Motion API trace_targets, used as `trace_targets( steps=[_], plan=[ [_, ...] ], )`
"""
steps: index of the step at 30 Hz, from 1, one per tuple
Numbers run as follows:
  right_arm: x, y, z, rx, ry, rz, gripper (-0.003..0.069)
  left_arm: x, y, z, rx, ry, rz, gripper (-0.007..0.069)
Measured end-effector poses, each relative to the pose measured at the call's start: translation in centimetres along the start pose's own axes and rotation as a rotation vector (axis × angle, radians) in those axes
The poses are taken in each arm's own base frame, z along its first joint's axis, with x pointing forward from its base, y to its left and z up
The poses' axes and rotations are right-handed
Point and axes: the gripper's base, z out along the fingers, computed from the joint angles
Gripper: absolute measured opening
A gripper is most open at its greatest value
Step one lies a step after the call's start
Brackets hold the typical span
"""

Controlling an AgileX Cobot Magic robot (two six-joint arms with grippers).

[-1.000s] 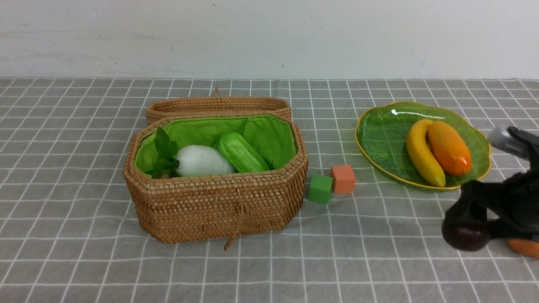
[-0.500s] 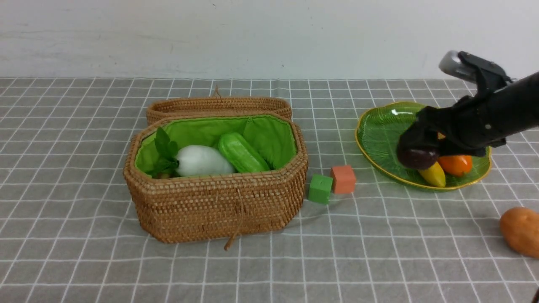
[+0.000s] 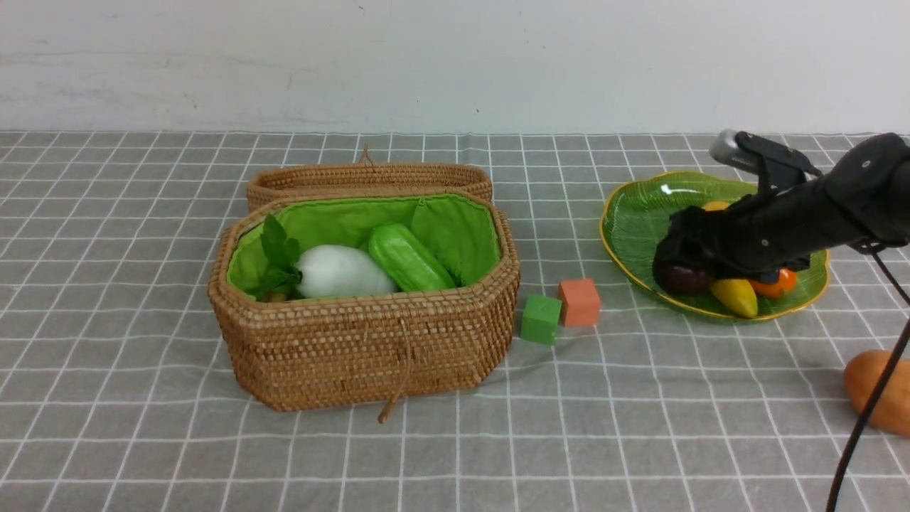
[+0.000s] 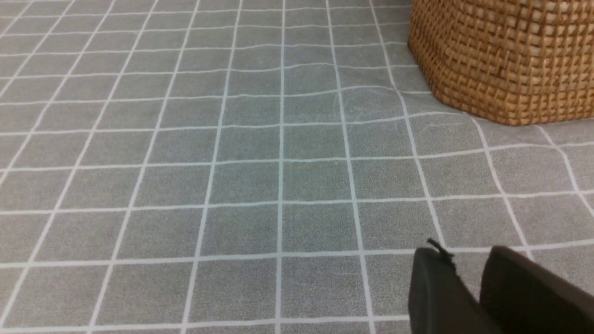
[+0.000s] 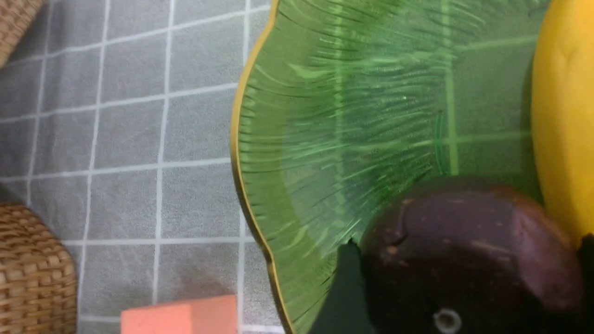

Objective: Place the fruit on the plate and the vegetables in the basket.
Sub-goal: Use the right arm to grab a mangosteen and put it into the right plate, then use the right arm to grab a potato and put it into the left basket

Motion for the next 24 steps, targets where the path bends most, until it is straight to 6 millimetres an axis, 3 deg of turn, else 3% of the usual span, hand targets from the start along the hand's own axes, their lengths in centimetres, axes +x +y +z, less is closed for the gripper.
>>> trace_targets(
  steps=[5, 9, 11, 12, 13, 17, 19, 22, 24],
  plan=[
    [-0.2, 0.3, -0.6, -0.01, 0.005, -0.012, 0.0562, 0.0, 0.0, 0.0, 0.0, 0.0, 0.0, 0.0162],
    [-0.5, 1.1, -2.3, -0.033, 0.028, -0.052, 0.0637, 0.0, 0.0, 0.0, 0.0, 0.0, 0.0, 0.0165],
    [-1.1, 1.6, -4.6, -0.037, 0.025, -0.098, 0.0676, 0.0, 0.0, 0.0, 0.0, 0.0, 0.0, 0.0165],
    [-1.1, 1.7, -4.8, -0.039, 0.022, -0.1, 0.0676, 0.0, 0.0, 0.0, 0.0, 0.0, 0.0, 0.0165],
    [-1.6, 1.6, -6.5, -0.026, 0.008, -0.13, 0.0676, 0.0, 0.0, 0.0, 0.0, 0.0, 0.0, 0.0165],
    [-3.4, -0.4, -12.4, 0.047, -0.075, -0.149, 0.0645, 0.0, 0.0, 0.0, 0.0, 0.0, 0.0, 0.0165],
    [-3.6, -1.2, -14.2, 0.077, -0.084, -0.154, 0.0632, 0.0, 0.0, 0.0, 0.0, 0.0, 0.0, 0.0167],
    [-3.1, -3.2, -18.3, 0.175, -0.054, -0.243, 0.0601, 0.0, 0.0, 0.0, 0.0, 0.0, 0.0, 0.0171],
    [-1.7, -3.7, -19.3, 0.216, -0.013, -0.35, 0.0594, 0.0, 0.0, 0.0, 0.0, 0.0, 0.0, 0.0173]
  ],
)
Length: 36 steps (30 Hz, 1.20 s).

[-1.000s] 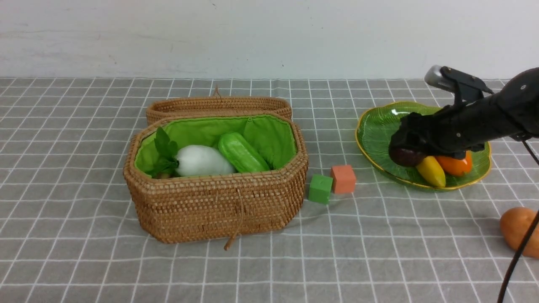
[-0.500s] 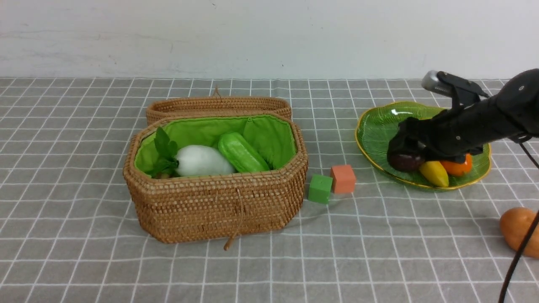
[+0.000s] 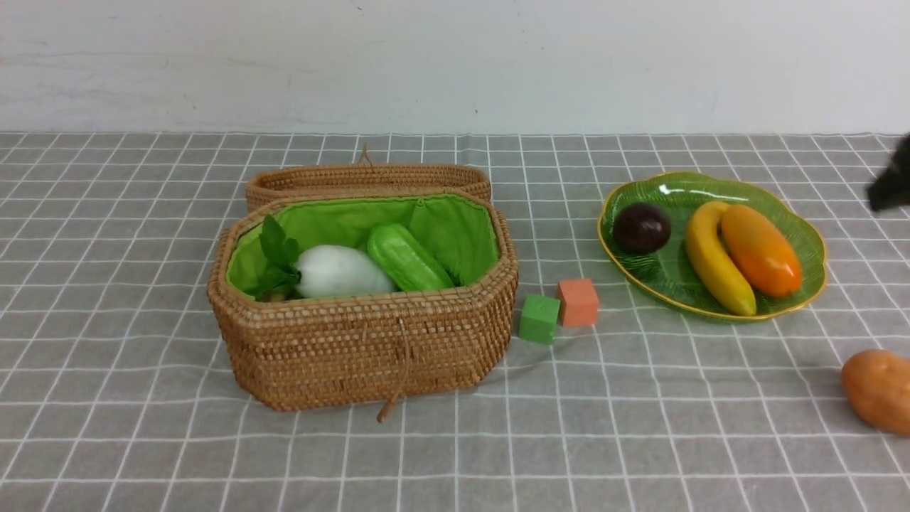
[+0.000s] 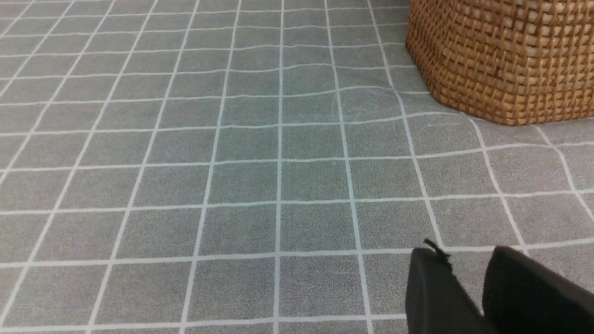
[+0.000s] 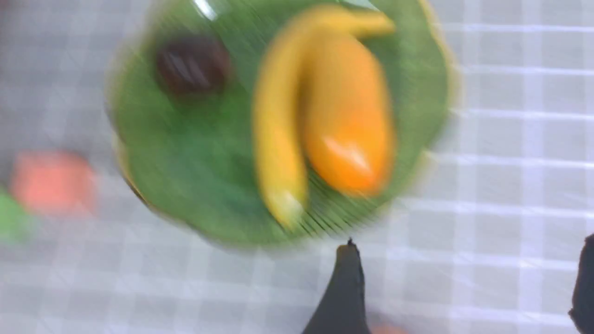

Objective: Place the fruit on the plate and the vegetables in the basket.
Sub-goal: Use the right arm to grab a potato and put it into the left basket

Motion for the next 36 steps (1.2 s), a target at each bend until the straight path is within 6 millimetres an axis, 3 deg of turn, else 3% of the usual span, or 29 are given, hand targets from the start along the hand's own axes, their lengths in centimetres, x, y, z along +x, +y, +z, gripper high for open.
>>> trace_targets(
  steps=[2, 6, 8, 10, 15, 23, 36],
  plan=[
    [2.0, 0.7, 0.1, -0.001, 0.038, -0.098, 0.0594, 0.0, 0.0, 0.0, 0.0, 0.0, 0.0, 0.0173],
    [6.0, 1.8, 2.2, -0.014, 0.161, -0.209, 0.0594, 0.0, 0.0, 0.0, 0.0, 0.0, 0.0, 0.0173],
    [8.2, 1.6, 3.5, 0.024, 0.252, -0.213, 0.0594, 0.0, 0.0, 0.0, 0.0, 0.0, 0.0, 0.0173],
    [8.9, 1.0, 4.2, 0.085, 0.288, -0.2, 0.0594, 0.0, 0.0, 0.0, 0.0, 0.0, 0.0, 0.0173],
    [9.1, 0.1, 5.3, 0.158, 0.295, -0.178, 0.0594, 0.0, 0.0, 0.0, 0.0, 0.0, 0.0, 0.0173],
    [10.2, 0.2, 9.0, 0.074, 0.361, -0.202, 0.0596, 0.0, 0.0, 0.0, 0.0, 0.0, 0.0, 0.0173],
    [10.2, 0.3, 9.8, -0.008, 0.384, -0.329, 0.0585, 0.0, 0.0, 0.0, 0.0, 0.0, 0.0, 0.0173]
  ],
)
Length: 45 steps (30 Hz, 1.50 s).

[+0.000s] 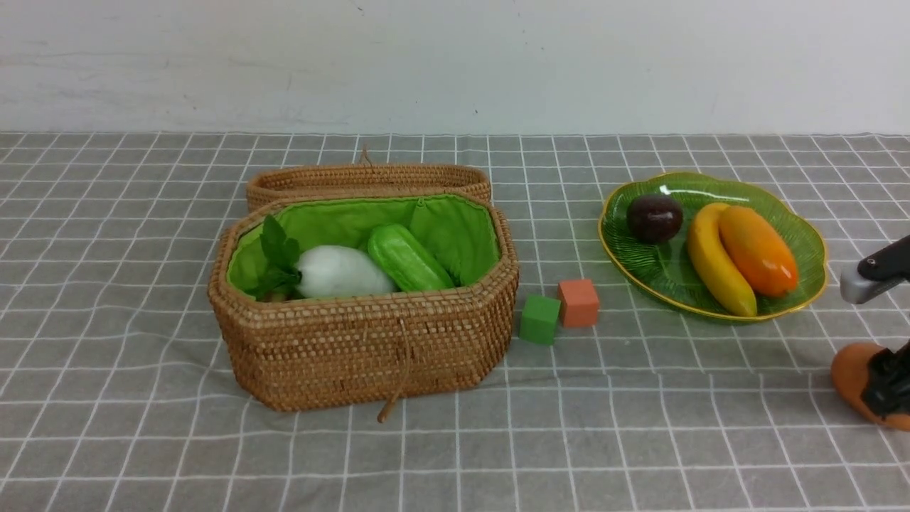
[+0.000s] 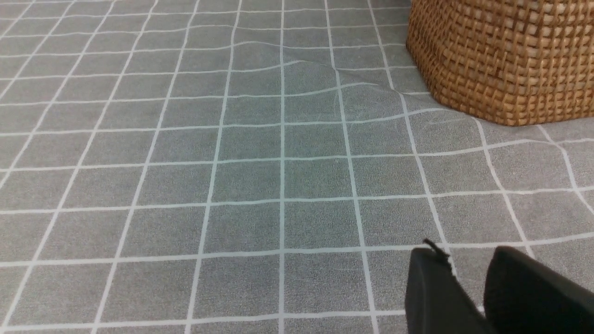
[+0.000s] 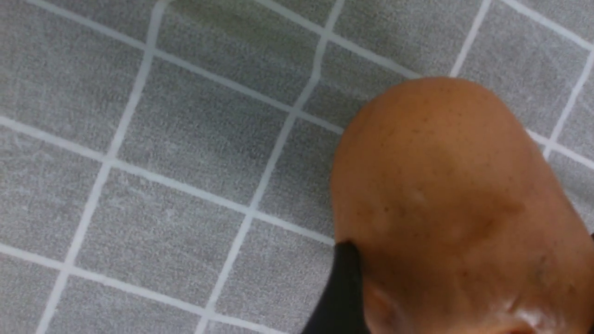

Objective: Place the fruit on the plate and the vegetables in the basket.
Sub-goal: Use the right arm to grab a potato and put it into the left basket

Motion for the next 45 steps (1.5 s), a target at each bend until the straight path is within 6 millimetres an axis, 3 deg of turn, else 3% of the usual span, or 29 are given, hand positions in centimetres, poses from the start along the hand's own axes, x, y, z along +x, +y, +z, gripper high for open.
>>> trace_targets(
  steps=[7, 10, 11, 14, 17, 20, 22, 24, 27, 29, 33, 35, 36, 38, 41, 45],
  plan=[
    [0.8, 0.7, -1.5, -0.047, 0.032, 0.003, 0.0568, 0.0, 0.0, 0.0, 0.0, 0.0, 0.0, 0.0173],
    [1.0, 1.7, -3.2, -0.106, 0.015, 0.044, 0.0556, 0.0, 0.0, 0.0, 0.0, 0.0, 0.0, 0.0173],
    [0.5, 1.9, -4.8, -0.112, -0.035, 0.056, 0.0556, 0.0, 0.0, 0.0, 0.0, 0.0, 0.0, 0.0173],
    [-1.8, 2.9, -9.6, -0.158, -0.224, 0.057, 0.0547, 0.0, 0.0, 0.0, 0.0, 0.0, 0.0, 0.0173],
    [-4.7, 5.5, -14.6, -0.269, -0.407, -0.003, 0.0547, 0.0, 0.0, 0.0, 0.0, 0.0, 0.0, 0.0176],
    [-6.8, 8.0, -17.2, -0.361, -0.5, -0.068, 0.0545, 0.0, 0.0, 0.0, 0.0, 0.0, 0.0, 0.0176],
    [-9.2, 11.4, -19.5, -0.456, -0.594, -0.152, 0.0541, 0.0, 0.0, 0.0, 0.0, 0.0, 0.0, 0.0178],
    [-11.3, 14.0, -20.5, -0.504, -0.666, -0.198, 0.0542, 0.0, 0.0, 0.0, 0.0, 0.0, 0.0, 0.0181],
    [-13.8, 17.0, -20.2, -0.522, -0.733, -0.205, 0.0542, 0.0, 0.0, 0.0, 0.0, 0.0, 0.0, 0.0184],
    [-16.5, 19.4, -18.1, -0.496, -0.79, -0.142, 0.0542, 0.0, 0.0, 0.0, 0.0, 0.0, 0.0, 0.0185],
    [-19.0, 21.5, -13.7, -0.45, -0.803, -0.02, 0.054, 0.0, 0.0, 0.0, 0.0, 0.0, 0.0, 0.0186],
    [-19.5, 21.8, -12.2, -0.442, -0.789, 0.016, 0.054, 0.0, 0.0, 0.0, 0.0, 0.0, 0.0, 0.0186],
    [-19.9, 22.0, -10.3, -0.437, -0.761, 0.053, 0.0539, 0.0, 0.0, 0.0, 0.0, 0.0, 0.0, 0.0186],
    [-20.1, 21.9, -9.3, -0.433, -0.743, 0.071, 0.0568, 0.0, 0.0, 0.0, 0.0, 0.0, 0.0, 0.019],
    [-20.1, 21.8, -9.1, -0.431, -0.741, 0.075, 0.0654, 0.0, 0.0, 0.0, 0.0, 0.0, 0.0, 0.0194],
    [-19.9, 21.3, -10.1, -0.433, -0.752, 0.072, 0.0676, 0.0, 0.0, 0.0, 0.0, 0.0, -0.001, 0.0198]
  ],
)
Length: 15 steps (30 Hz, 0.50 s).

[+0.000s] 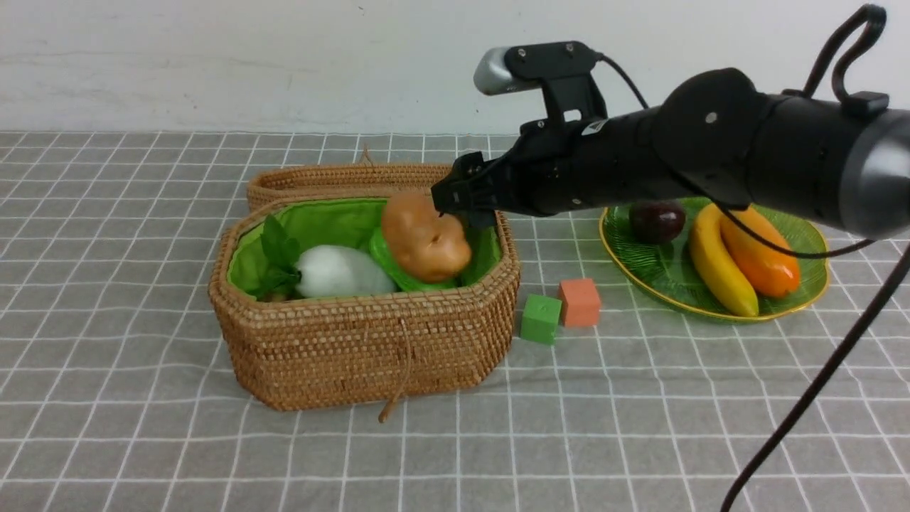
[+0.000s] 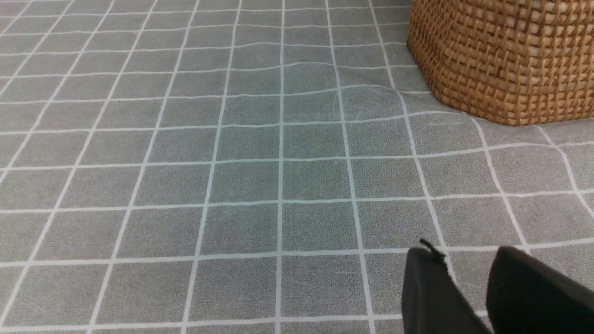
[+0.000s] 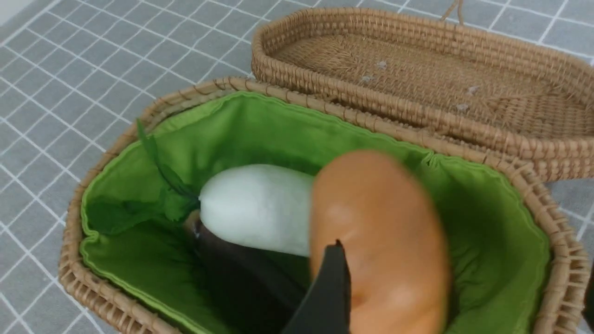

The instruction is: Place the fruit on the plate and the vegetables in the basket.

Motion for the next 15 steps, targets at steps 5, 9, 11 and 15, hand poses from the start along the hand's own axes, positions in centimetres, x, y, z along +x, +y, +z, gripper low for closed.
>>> trace_targets(
  steps=[5, 9, 11, 15],
  plan=[
    [-1.7, 0.5, -3.7, -0.033, 0.002, -0.055, 0.0608, 0.0, 0.0, 0.0, 0.001, 0.0, -0.002, 0.0204],
    [-3.0, 1.3, -8.3, -0.08, 0.026, -0.106, 0.0505, 0.0, 0.0, 0.0, 0.001, 0.0, -0.002, 0.0207],
    [-3.7, 2.0, -12.8, -0.107, 0.05, -0.128, 0.0407, 0.0, 0.0, 0.0, 0.001, 0.0, -0.002, 0.0209],
    [-3.9, 2.9, -19.8, -0.066, 0.087, -0.126, 0.0243, 0.0, 0.0, 0.0, 0.001, 0.0, -0.002, 0.0213]
  ],
)
